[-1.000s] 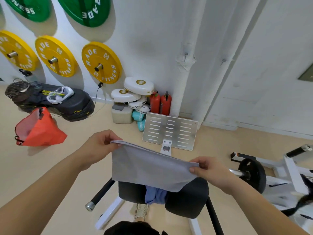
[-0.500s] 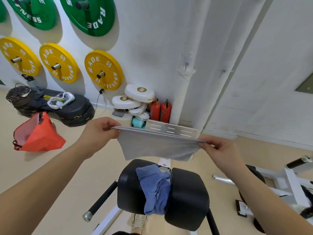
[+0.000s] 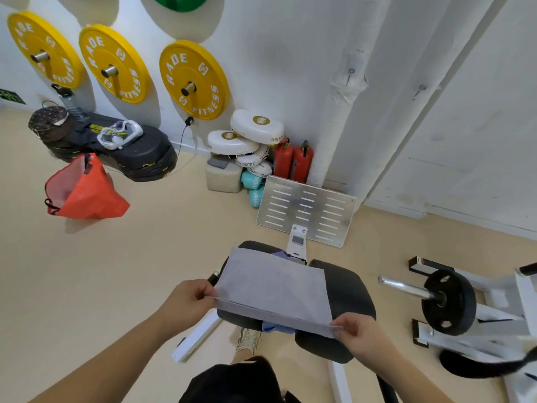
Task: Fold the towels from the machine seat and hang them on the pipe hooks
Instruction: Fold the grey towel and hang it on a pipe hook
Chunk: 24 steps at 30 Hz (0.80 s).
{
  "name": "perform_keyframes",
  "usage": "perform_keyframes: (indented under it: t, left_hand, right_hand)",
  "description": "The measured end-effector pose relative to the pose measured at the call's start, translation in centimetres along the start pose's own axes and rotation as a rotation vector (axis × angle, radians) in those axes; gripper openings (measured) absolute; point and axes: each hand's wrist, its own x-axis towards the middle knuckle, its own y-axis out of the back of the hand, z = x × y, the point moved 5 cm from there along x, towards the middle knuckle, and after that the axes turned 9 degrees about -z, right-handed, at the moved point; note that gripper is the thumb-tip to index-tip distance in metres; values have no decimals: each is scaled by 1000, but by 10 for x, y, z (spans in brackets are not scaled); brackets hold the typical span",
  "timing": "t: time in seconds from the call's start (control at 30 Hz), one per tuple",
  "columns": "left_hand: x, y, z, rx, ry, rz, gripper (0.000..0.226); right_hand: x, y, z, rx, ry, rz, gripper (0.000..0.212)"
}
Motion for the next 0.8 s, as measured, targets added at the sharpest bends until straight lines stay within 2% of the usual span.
perform_keyframes:
  t: [0.1, 0.37, 0.57, 0.8]
  left_hand:
    - [8, -3, -13, 3, 2, -7, 16]
    - [83, 6, 2, 59, -61, 52, 19]
    - [151, 5, 12, 49, 2, 22, 16]
    - [212, 6, 1, 94, 120, -52, 15]
  right_hand:
    - [8, -10, 4, -32, 7, -46, 10]
    - [56, 15, -12, 111, 61, 148, 11]
    - [110, 37, -22, 141, -42, 221, 7]
    - [169, 50, -21, 209, -164, 166, 8]
